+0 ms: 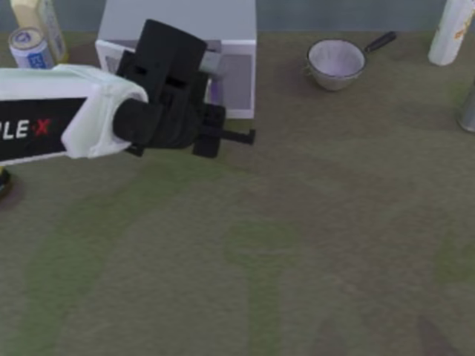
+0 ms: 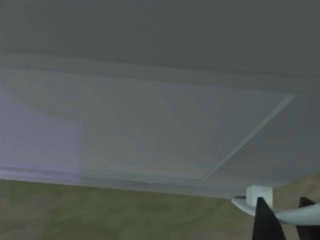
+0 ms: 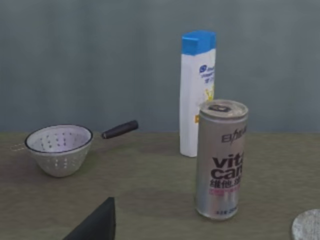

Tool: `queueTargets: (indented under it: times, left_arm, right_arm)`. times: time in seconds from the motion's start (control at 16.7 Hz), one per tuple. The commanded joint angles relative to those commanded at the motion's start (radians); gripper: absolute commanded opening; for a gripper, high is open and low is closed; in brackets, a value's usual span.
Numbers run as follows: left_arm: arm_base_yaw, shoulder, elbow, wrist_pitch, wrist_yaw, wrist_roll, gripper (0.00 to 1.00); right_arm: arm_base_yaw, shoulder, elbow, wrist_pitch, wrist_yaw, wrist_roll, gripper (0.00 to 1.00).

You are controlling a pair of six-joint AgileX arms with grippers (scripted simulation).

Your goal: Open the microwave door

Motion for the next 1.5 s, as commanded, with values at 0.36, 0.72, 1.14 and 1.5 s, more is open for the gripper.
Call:
queueTargets:
  times: [0.36, 0.72, 1.14, 1.5]
  left_arm:
    - [0.021, -0.026, -0.033, 0.012, 0.028, 0.047, 0.00]
    - [0.021, -0.026, -0.033, 0.012, 0.028, 0.047, 0.00]
    - [0.021, -0.026, -0.033, 0.012, 0.028, 0.047, 0.00]
    - [0.021, -0.026, -0.033, 0.012, 0.028, 0.047, 0.00]
  right_arm:
    - [0.000, 0.000, 0.000, 0.000, 0.000, 0.000, 1.00]
    - [0.000, 0.000, 0.000, 0.000, 0.000, 0.000, 1.00]
    - [0.000, 0.000, 0.000, 0.000, 0.000, 0.000, 1.00]
    - [0.000, 0.000, 0.000, 0.000, 0.000, 0.000, 1.00]
